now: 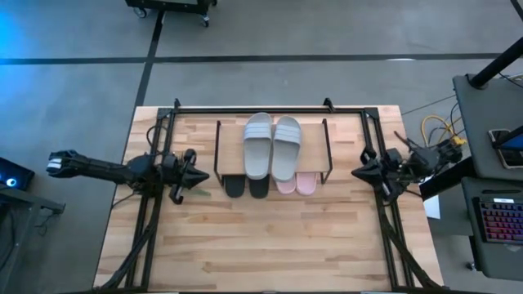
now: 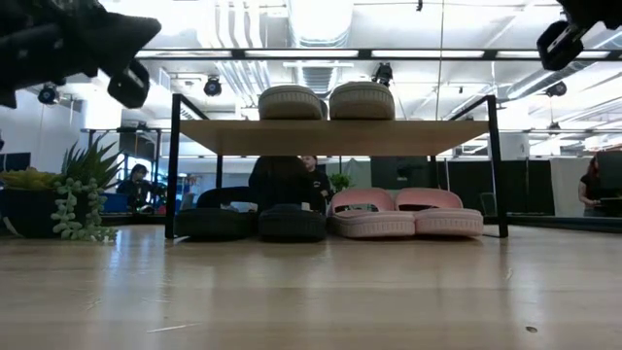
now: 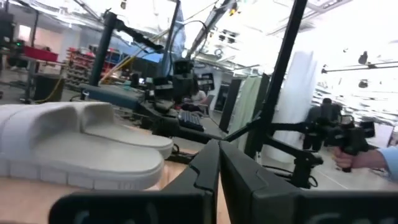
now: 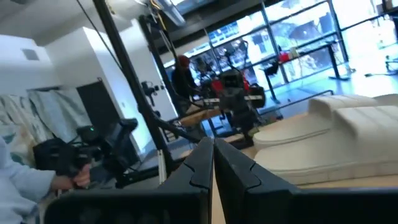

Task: Pick and place slides into the shelf
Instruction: Return to Home Position

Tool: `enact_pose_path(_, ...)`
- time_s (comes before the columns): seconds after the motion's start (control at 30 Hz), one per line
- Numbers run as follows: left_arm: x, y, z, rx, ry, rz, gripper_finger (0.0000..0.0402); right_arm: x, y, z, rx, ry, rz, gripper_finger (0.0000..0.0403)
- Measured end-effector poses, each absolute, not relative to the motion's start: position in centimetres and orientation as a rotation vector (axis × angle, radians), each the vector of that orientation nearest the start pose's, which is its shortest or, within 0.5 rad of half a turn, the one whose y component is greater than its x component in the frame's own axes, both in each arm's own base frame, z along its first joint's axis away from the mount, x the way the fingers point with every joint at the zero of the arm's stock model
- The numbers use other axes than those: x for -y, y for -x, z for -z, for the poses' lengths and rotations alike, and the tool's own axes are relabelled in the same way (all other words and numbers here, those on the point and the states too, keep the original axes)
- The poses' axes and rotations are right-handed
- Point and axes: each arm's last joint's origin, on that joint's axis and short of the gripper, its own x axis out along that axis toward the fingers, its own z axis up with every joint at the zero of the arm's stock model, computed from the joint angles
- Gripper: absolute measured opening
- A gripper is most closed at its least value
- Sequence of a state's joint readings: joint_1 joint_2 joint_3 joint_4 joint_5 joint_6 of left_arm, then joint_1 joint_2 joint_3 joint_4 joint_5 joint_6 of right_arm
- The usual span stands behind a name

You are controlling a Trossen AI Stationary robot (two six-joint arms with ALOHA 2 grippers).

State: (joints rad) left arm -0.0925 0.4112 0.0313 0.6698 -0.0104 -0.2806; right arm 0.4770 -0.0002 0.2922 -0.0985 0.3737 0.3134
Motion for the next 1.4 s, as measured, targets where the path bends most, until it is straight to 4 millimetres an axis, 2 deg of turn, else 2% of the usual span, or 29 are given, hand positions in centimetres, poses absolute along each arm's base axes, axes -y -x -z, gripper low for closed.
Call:
enact_pose_path(0.13, 1.0, -11.4, -19.9, 0.301, 0.297, 0.122, 0.0, -2.7, -7.4, -23.0, 0.19, -0.409, -0.152, 0.0009)
enact_pose_path(0.3, 0.9, -10.8, -19.8, 0.295, 0.298, 0.116, 0.0, -3.1, -8.0, -21.5, 0.267, -0.439, -0.189, 0.0008)
enact_pose_path(0.43, 0.8, -10.5, -19.2, 0.239, 0.324, 0.063, 0.0, -3.3, -8.4, -19.7, 0.288, -0.45, -0.196, 0.0008)
enact_pose_path(0.7, 0.6, -9.7, -18.2, 0.166, 0.333, 0.005, 0.0, -3.5, -8.5, -19.5, 0.265, -0.348, -0.244, 0.0008)
enact_pose_path(0.9, 0.5, -10.1, -16.8, 0.021, 0.339, -0.045, 0.0, -3.6, -8.6, -19.1, 0.228, -0.269, -0.235, 0.0008)
enact_pose_path(1.07, 0.5, -10.2, -16.6, -0.001, 0.334, -0.047, 0.0, -3.5, -8.7, -18.5, 0.179, -0.236, -0.185, 0.0008)
enact_pose_path(1.4, 0.5, -10.2, -16.8, 0.008, 0.335, -0.046, 0.0, -3.4, -8.9, -18.1, 0.129, -0.34, -0.132, 0.0008)
